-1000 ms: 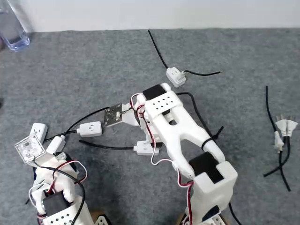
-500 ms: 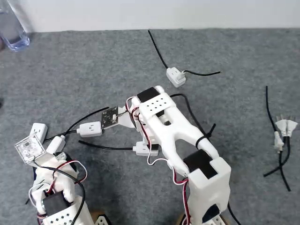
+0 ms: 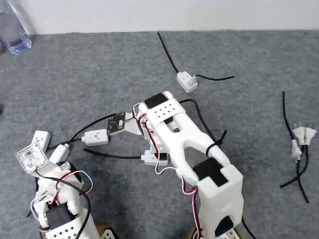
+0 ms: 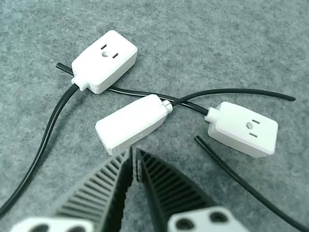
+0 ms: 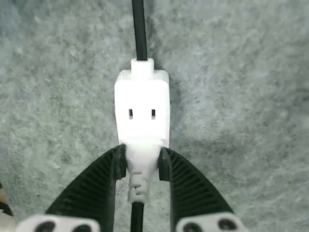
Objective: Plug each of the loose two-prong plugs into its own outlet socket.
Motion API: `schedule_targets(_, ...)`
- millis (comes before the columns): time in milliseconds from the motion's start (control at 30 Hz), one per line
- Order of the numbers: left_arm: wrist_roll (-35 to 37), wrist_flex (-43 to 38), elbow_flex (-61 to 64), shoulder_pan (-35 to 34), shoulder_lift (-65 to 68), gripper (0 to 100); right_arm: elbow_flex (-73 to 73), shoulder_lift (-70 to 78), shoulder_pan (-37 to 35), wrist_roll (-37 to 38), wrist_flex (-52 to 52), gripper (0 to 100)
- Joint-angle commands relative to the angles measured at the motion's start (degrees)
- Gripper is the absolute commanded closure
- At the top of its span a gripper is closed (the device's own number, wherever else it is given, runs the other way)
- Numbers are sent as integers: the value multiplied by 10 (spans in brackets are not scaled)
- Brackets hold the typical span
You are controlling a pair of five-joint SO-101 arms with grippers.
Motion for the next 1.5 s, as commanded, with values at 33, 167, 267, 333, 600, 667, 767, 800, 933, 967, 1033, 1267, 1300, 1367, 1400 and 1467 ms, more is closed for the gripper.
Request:
schedule_targets(33, -6, -10, -3, -4, -4, 987, -21, 2, -36, -17, 23, 879)
schedule_targets(167, -6, -10, -3, -4, -4, 987, -22, -45, -60, -38, 34, 697)
schedule_targets(267, -6, -10, -3, -4, -4, 987, -22, -75, -87, -40, 43, 705)
schedule_targets(333, -6, -10, -3, -4, -4, 987, -22, -87, -102, -40, 47, 722)
schedule_targets(600, -6, -10, -3, -4, -4, 987, -19, -34, -88, -80, 39, 734)
schedule_targets(667, -6, -10, -3, -4, -4, 987, -19, -13, -81, -80, 38, 734)
schedule_targets(767, -6, -10, -3, -4, -4, 987, -18, 15, -72, -79, 23, 734)
schedule_targets(800, -6, -10, -3, -4, -4, 987, -18, 22, -70, -78, 17, 735)
schedule_targets(933, -6, -10, -3, -4, -4, 987, -18, 42, -67, -72, -6, 793)
schedule_targets(967, -6, -10, -3, -4, -4, 987, -18, 44, -67, -62, -14, 860)
schedule_targets(1033, -6, -10, -3, -4, -4, 987, -18, 46, -67, -53, -25, 998)
schedule_targets(1267, -6, -10, -3, -4, -4, 987, -43, 22, -47, -48, -16, 991)
schedule_targets(1300, -6, -10, -3, -4, -4, 987, -53, 10, -43, -48, -9, 990)
schedule_targets(1367, -6, -10, -3, -4, -4, 987, -78, -19, -36, -47, 9, 991)
schedule_targets(1400, -6, -10, -3, -4, -4, 987, -95, -35, -29, -40, 19, 991)
schedule_targets(1467, -6, -10, -3, -4, -4, 987, -138, -62, -15, -19, 43, 991)
